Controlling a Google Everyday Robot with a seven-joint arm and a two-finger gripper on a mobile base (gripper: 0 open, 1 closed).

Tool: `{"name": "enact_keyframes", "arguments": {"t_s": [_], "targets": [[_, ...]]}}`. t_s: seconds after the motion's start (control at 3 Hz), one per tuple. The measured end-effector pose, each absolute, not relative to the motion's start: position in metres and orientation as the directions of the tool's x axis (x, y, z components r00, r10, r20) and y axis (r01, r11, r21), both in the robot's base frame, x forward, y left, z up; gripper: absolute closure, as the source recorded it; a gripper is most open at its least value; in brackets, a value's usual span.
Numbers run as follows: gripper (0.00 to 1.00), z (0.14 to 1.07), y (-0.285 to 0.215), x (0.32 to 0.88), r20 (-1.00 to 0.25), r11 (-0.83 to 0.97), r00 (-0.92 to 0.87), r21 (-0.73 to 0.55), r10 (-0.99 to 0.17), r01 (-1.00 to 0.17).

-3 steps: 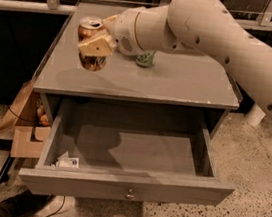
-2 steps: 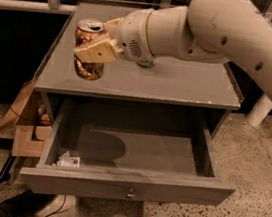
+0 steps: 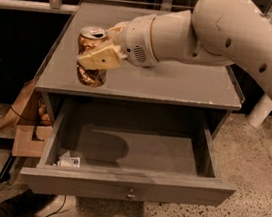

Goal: Place orange can into top drawer

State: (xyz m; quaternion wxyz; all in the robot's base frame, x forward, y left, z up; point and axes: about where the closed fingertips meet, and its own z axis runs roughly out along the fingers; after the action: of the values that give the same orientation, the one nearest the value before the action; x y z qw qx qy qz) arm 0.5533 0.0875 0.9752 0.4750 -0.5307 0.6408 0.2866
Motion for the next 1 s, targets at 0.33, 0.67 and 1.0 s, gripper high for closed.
{"name": "enact_keyframes", "arguments": {"t_s": [0.33,0.67,1.0], "targets": [[1.0,0.955,0.083,0.534,-0.912,0.266,0.014,-0.134,-0.41,-0.954],[1.0,0.907,0.065,0.51,-0.914,0.282,0.002,-0.127,-0.405,-0.951],[1.0,0.845,0.054,0.496,-0.914,0.267,0.012,-0.131,-0.406,-0.955]]}}
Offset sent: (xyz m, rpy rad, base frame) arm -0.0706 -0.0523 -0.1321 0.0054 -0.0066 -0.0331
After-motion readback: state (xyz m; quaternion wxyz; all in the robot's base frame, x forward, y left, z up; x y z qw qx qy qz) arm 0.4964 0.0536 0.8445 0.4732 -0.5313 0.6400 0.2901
